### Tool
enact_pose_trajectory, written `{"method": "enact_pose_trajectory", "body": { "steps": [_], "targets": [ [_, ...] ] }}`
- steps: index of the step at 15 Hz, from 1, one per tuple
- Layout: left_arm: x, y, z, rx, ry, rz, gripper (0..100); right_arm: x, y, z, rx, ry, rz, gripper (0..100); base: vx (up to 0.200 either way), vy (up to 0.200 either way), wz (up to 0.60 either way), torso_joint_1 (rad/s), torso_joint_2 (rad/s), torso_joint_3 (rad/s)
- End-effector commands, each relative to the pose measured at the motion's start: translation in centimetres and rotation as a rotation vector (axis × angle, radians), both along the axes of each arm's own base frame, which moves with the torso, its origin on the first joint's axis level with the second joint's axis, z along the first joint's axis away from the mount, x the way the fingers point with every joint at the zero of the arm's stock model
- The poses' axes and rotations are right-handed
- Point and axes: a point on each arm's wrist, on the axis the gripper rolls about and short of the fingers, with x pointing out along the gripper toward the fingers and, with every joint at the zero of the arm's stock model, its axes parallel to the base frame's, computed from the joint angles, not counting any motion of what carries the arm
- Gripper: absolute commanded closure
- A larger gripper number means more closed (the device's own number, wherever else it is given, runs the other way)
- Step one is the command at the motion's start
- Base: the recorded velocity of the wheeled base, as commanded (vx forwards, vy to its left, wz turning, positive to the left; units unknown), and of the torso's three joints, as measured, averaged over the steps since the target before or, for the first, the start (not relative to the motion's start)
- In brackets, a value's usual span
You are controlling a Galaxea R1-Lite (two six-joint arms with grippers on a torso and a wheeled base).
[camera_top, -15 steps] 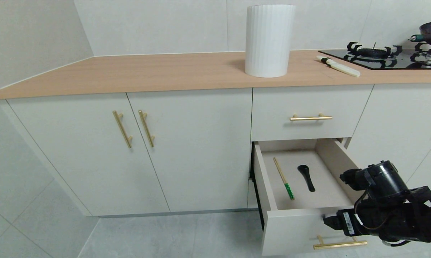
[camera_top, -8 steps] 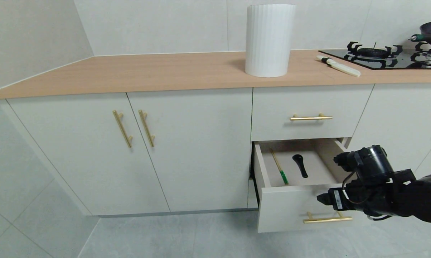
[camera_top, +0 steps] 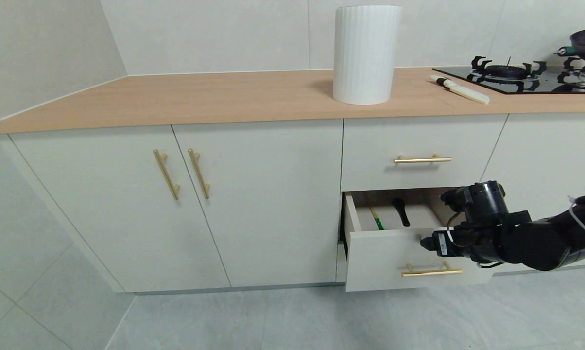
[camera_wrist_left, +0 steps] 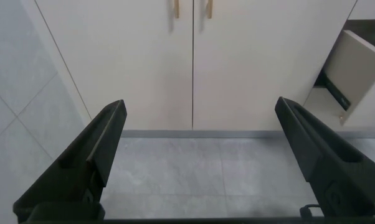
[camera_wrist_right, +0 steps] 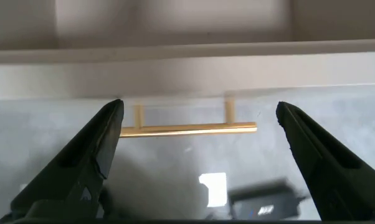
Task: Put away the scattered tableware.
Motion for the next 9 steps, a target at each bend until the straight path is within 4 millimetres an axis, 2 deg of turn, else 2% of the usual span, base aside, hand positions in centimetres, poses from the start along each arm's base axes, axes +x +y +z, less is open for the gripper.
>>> {"method": "enact_pose_trajectory", "body": {
  "steps": [1, 4, 9],
  "targets": [
    [0.0, 0.0, 0.0, 0.0, 0.001, 0.0, 0, 1.7, 0.0, -0.9, -0.006, -0.043, 0.002, 0, 0.0, 0.0, 0.0, 0.0, 0.0, 0.0],
    [0.0, 0.0, 0.0, 0.0, 0.001, -0.001, 0, 3.3, -0.3, -1.6, -0.012, -0.143, 0.004, 0, 0.0, 0.0, 0.0, 0.0, 0.0, 0.0],
    [0.0, 0.0, 0.0, 0.0, 0.001, 0.0, 0, 5.5, -0.2, -4.6, 0.0, -0.269, -0.01, 0, 0.0, 0.0, 0.0, 0.0, 0.0, 0.0]
  ]
}}
